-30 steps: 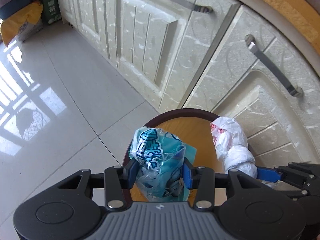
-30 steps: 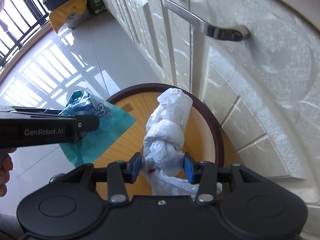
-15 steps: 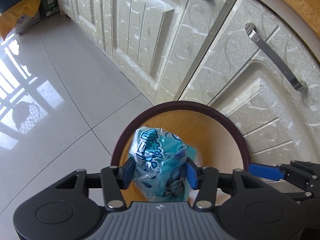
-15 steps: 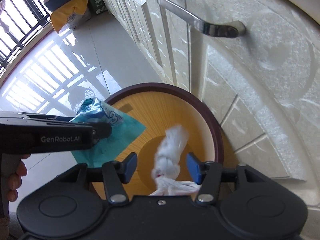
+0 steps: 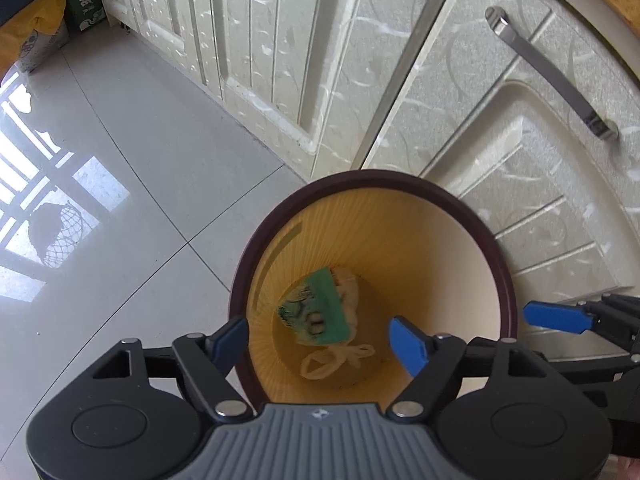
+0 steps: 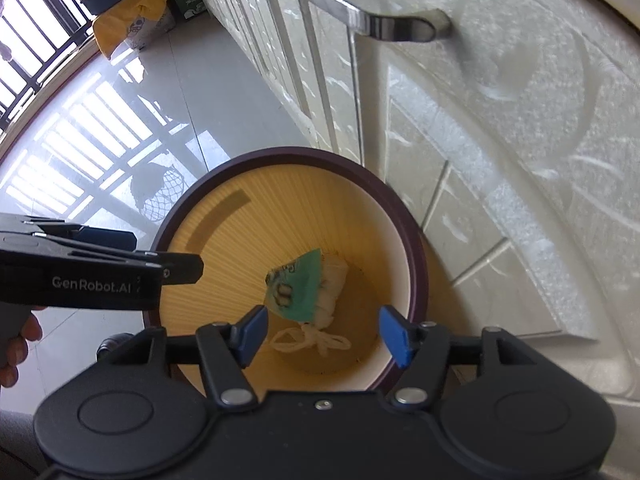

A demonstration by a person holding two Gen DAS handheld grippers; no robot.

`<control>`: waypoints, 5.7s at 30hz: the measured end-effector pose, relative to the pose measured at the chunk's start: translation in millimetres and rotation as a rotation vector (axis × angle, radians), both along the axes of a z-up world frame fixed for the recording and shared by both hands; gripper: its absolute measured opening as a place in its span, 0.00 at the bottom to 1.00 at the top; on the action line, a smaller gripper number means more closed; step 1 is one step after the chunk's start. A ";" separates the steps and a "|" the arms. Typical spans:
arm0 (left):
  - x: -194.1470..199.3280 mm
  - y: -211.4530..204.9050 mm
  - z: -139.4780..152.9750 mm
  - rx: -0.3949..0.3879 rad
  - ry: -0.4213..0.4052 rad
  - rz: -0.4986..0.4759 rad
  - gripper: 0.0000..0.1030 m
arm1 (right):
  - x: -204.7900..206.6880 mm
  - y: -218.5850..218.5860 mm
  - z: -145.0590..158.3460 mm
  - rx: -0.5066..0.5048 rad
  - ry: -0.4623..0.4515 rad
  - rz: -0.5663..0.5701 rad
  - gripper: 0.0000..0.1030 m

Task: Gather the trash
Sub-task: 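Open right tool to drop white bag while left tool drops teal bag, then move both open tools back toward the trash on the bench, then grasp purple floral tissue pack with right tool while left tool grasps teal cap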

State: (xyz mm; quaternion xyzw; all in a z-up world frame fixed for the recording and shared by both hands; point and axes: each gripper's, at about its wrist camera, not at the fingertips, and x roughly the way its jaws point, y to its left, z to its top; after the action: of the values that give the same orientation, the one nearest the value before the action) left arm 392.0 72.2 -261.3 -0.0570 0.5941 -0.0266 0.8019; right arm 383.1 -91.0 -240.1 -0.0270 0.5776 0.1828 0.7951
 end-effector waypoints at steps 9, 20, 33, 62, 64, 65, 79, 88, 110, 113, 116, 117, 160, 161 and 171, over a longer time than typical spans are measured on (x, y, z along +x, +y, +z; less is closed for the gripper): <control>-9.4 6.5 0.2 0.036 0.011 -0.005 0.84 | -7.4 1.8 2.6 -0.036 -0.020 0.006 0.75; -38.2 23.3 9.7 0.072 0.004 0.047 0.99 | -27.8 -8.4 13.0 -0.051 -0.069 -0.034 1.00; -84.0 29.3 47.3 0.095 -0.073 0.112 1.00 | -64.2 -21.1 47.7 -0.055 -0.133 -0.101 1.00; -197.0 12.6 191.9 0.072 -0.406 0.163 1.00 | -165.5 -50.6 191.8 -0.023 -0.462 -0.188 1.00; -201.7 10.3 204.4 0.068 -0.437 0.162 1.00 | -172.1 -54.8 205.1 -0.021 -0.497 -0.195 1.00; -204.1 8.2 210.7 0.067 -0.454 0.160 1.00 | -174.1 -57.0 210.2 -0.020 -0.511 -0.201 1.00; -208.1 -46.8 291.0 0.036 -0.709 0.042 1.00 | -197.5 -123.4 303.6 0.006 -0.758 -0.335 1.00; -177.6 -109.5 331.8 0.004 -0.866 -0.083 1.00 | -194.3 -171.9 333.9 -0.087 -0.889 -0.417 1.00; -21.1 -236.6 306.2 -0.067 -0.832 -0.206 1.00 | -98.0 -289.5 332.6 -0.110 -0.936 -0.541 1.00; 4.1 -251.0 291.1 -0.062 -0.788 -0.274 1.00 | -74.3 -300.1 318.9 -0.088 -0.893 -0.552 1.00; 28.8 -264.7 275.5 -0.083 -0.720 -0.344 1.00 | -51.8 -311.7 303.4 -0.054 -0.851 -0.591 1.00; 35.4 -269.1 270.2 -0.077 -0.709 -0.361 1.00 | -43.4 -316.0 298.1 -0.039 -0.833 -0.604 1.00; 88.5 -315.3 217.9 -0.038 -0.635 -0.446 0.48 | 15.6 -320.4 230.0 0.003 -0.565 -0.536 0.29; 83.7 -314.5 221.5 -0.044 -0.636 -0.447 0.48 | 11.2 -318.8 232.9 -0.001 -0.572 -0.534 0.29; 33.0 -301.2 261.2 -0.067 -0.682 -0.436 0.48 | -34.9 -302.0 259.7 -0.012 -0.611 -0.530 0.27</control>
State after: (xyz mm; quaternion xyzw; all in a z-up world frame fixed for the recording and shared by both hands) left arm 425.0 -229.0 -0.1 0.0563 0.2910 -0.2330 0.9262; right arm 348.2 -393.0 19.6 0.0652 0.3025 -0.0481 0.9497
